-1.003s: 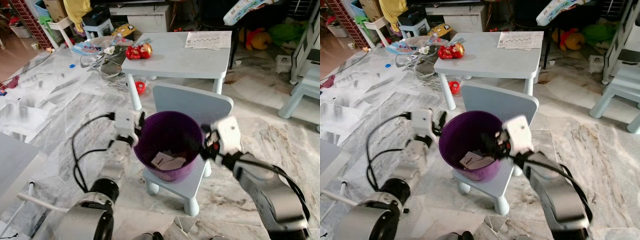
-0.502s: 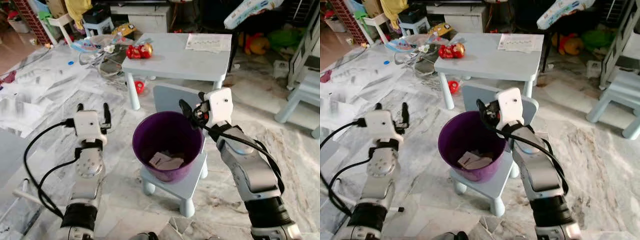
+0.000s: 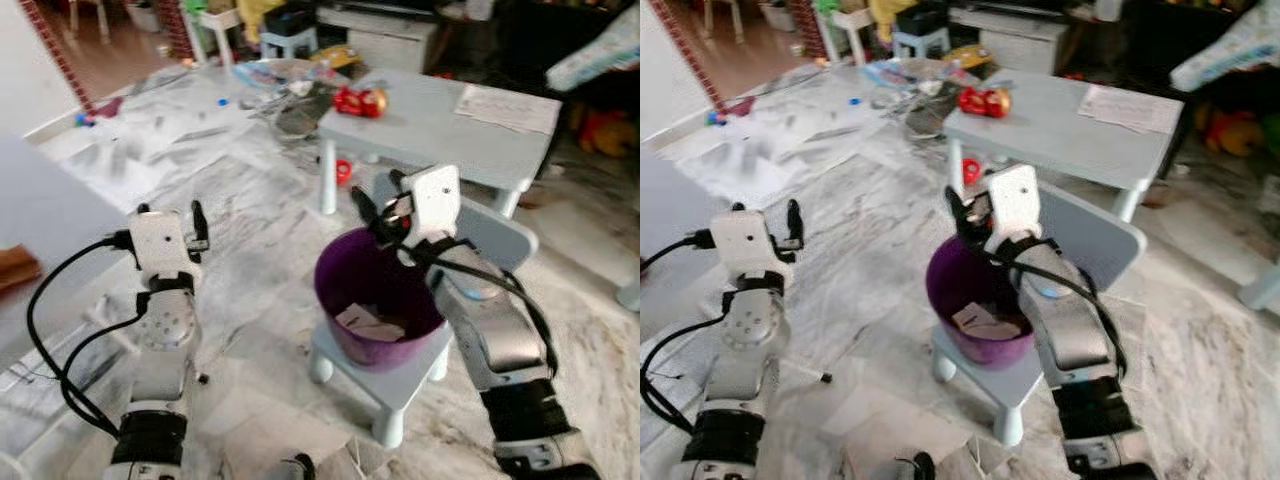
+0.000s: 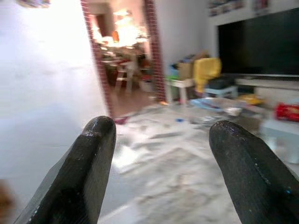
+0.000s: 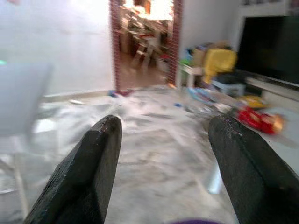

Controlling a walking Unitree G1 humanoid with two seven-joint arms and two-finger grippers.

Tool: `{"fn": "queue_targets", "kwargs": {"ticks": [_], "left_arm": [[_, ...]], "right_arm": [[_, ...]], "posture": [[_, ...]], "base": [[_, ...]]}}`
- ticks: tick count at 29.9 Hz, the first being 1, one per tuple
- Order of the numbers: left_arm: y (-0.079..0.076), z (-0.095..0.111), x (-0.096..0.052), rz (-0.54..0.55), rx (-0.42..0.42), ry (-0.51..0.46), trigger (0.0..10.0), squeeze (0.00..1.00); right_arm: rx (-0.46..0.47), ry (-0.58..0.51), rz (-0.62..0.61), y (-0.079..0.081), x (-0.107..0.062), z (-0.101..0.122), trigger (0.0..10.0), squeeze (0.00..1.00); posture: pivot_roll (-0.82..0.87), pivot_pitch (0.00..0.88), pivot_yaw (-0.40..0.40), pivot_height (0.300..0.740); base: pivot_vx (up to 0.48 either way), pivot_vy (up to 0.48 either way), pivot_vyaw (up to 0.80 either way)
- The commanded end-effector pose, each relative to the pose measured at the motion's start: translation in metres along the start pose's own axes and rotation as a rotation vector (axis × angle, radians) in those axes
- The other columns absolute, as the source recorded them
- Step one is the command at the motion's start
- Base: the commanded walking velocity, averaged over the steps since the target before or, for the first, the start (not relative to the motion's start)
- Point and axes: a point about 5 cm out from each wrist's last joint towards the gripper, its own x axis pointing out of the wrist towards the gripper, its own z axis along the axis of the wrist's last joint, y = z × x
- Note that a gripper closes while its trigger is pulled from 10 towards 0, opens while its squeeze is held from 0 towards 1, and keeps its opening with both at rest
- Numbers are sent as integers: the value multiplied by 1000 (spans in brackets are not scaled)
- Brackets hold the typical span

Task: Picking trash to rubbish bin

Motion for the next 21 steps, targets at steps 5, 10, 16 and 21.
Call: {"fn": "queue_targets", "kwargs": {"ticks": [5, 10, 16, 21], "left_arm": [[-1, 5, 2, 16, -3, 1, 10000, 0], [0, 3, 1, 28, -1, 15, 10000, 0], [-2, 5, -2, 6, -14, 38, 10000, 0], [-4, 8, -2, -15, 0, 16, 10000, 0]], "right_arm": [[4, -9, -11, -5, -1, 0, 10000, 0], [2, -10, -7, -5, -1, 0, 10000, 0], [2, -16, 5, -5, -1, 0, 10000, 0], [11, -20, 10, -3, 1, 0, 10000, 0]], "posture": [[-47, 51, 76, 740], [-47, 51, 76, 740], [-39, 54, 72, 740], [-36, 54, 73, 740]], "base": [[0, 0, 800], [0, 0, 800], [0, 0, 800], [0, 0, 800]]}}
